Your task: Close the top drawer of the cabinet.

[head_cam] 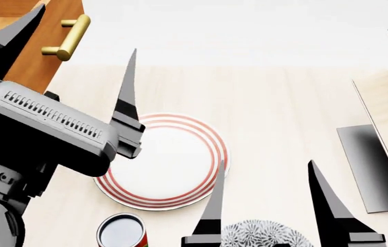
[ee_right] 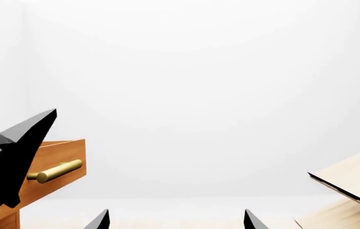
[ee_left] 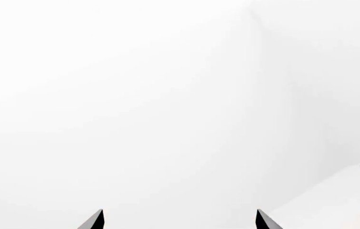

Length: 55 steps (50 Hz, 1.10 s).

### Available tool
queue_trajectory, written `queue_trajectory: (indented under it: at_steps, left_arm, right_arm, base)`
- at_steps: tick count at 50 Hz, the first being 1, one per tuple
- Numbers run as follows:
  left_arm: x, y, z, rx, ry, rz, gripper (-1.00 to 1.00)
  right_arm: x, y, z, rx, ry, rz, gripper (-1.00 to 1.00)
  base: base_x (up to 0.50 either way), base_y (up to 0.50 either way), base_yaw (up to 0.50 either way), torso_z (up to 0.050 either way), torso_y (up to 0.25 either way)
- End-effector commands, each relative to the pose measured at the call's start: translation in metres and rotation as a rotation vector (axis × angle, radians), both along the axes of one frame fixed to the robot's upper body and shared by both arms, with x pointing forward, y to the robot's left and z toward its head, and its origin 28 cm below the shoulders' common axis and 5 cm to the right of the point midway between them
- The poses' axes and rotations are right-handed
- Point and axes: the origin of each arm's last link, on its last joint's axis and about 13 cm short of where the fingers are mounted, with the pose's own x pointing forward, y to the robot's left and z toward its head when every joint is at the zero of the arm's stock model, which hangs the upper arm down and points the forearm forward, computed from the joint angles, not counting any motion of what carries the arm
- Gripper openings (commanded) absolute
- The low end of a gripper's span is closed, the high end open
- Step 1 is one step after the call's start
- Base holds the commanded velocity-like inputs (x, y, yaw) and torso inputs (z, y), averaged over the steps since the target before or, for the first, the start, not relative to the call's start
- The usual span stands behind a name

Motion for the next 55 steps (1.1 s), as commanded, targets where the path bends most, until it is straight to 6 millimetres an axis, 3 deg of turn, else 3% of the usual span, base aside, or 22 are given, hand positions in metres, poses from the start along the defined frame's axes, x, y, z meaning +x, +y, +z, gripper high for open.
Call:
queue_trajectory:
  at_steps: [1, 22, 38, 55]
  left_arm:
    - [0.036, -0.01, 0.02, 0.214, 0.003, 0.05, 1.0]
    - [0.073, 0.004, 0.019, 0.618, -0.097, 0.223, 1.0]
    - [0.095, 0.028, 0.023, 0.901, -0.164, 0.383, 1.0]
    - [0.106, 0.049, 0.006, 1.022, -0.113, 0.463, 1.0]
  right_arm:
    - [-0.001, 0.0, 0.002, 0.002, -0.003, 0.006, 1.0]
    - [-0.001, -0.003, 0.005, 0.012, -0.01, 0.006, 1.0]
    - [-0.002, -0.002, 0.005, 0.015, -0.013, 0.013, 1.0]
    - [-0.001, -0.002, 0.005, 0.017, -0.012, 0.016, 1.0]
  base:
    - [0.0, 0.0, 0.0, 0.0, 0.0]
    - [0.0, 0.0, 0.0, 0.0, 0.0]
    - [0.0, 0.0, 0.0, 0.0, 0.0]
    - [0.0, 0.0, 0.0, 0.0, 0.0]
